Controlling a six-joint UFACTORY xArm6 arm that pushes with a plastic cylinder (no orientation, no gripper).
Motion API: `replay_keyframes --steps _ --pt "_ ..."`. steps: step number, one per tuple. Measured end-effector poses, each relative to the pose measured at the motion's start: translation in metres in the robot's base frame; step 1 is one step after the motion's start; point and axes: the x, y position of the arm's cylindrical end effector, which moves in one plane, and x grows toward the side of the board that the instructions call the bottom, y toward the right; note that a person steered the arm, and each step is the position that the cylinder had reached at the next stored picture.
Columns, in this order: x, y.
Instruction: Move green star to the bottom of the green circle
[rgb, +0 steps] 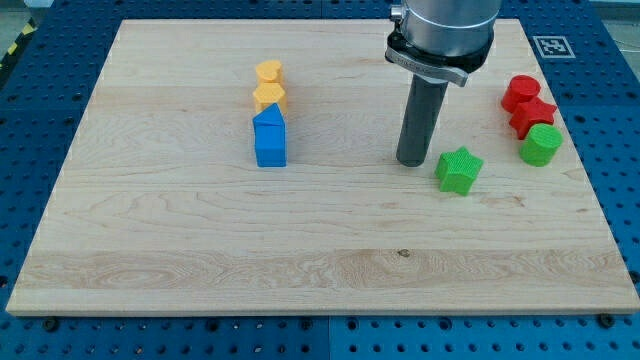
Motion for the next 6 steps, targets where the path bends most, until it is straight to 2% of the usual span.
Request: replay_keyframes --steps 6 --pt "0.025 0.044"
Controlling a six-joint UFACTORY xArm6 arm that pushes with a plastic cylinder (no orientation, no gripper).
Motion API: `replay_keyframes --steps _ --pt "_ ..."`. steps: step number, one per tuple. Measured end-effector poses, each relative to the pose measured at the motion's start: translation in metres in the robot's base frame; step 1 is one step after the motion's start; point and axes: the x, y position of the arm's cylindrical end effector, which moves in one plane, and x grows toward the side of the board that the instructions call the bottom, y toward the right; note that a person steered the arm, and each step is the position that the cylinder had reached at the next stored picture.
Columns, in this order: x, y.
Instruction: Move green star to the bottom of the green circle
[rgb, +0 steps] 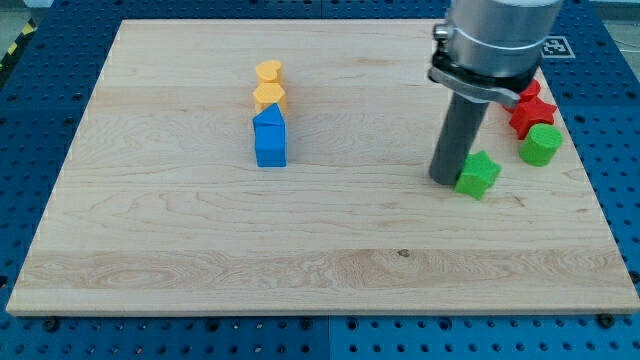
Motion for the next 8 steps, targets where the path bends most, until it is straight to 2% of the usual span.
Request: replay_keyframes --steps 3,5,6,8 --pt "0.002 0.052" --pt "0.02 0.052" --pt "0.044 0.052" --pt "0.054 0.055"
